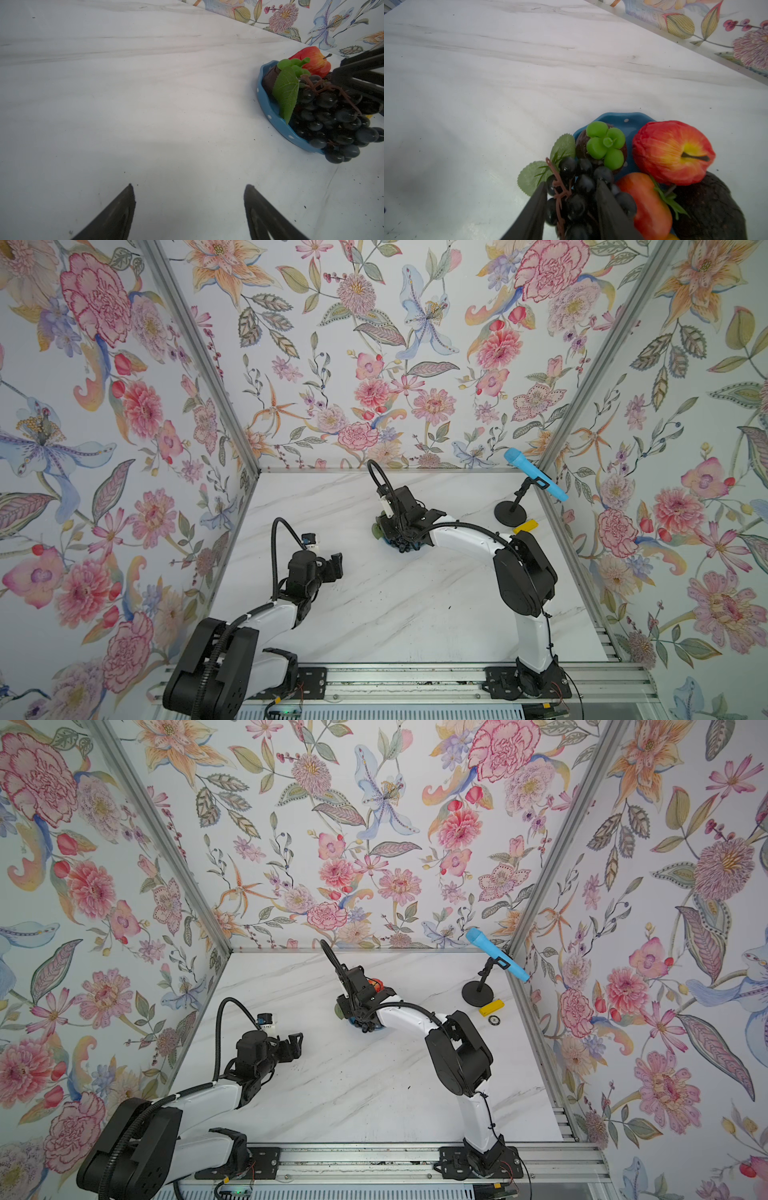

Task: Arrange fruit in a fruit bowl
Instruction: Place the fruits in the fruit bowl.

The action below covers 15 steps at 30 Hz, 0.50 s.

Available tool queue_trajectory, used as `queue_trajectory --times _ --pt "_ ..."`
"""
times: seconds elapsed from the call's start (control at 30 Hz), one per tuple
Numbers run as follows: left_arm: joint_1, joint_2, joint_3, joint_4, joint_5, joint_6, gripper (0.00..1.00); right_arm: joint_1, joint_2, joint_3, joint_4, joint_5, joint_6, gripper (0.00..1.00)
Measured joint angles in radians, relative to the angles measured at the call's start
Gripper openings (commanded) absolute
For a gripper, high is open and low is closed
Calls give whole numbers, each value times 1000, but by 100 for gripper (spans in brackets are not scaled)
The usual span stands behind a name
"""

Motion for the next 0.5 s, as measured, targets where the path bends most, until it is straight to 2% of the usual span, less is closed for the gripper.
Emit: queue_trajectory --times 0.33,0.5 --pt "0 0 0 0 0 0 84 -10 -77 -30 6 0 19 46" --pt "0 4 1 0 23 -4 84 -24 -178 -102 6 6 34 49"
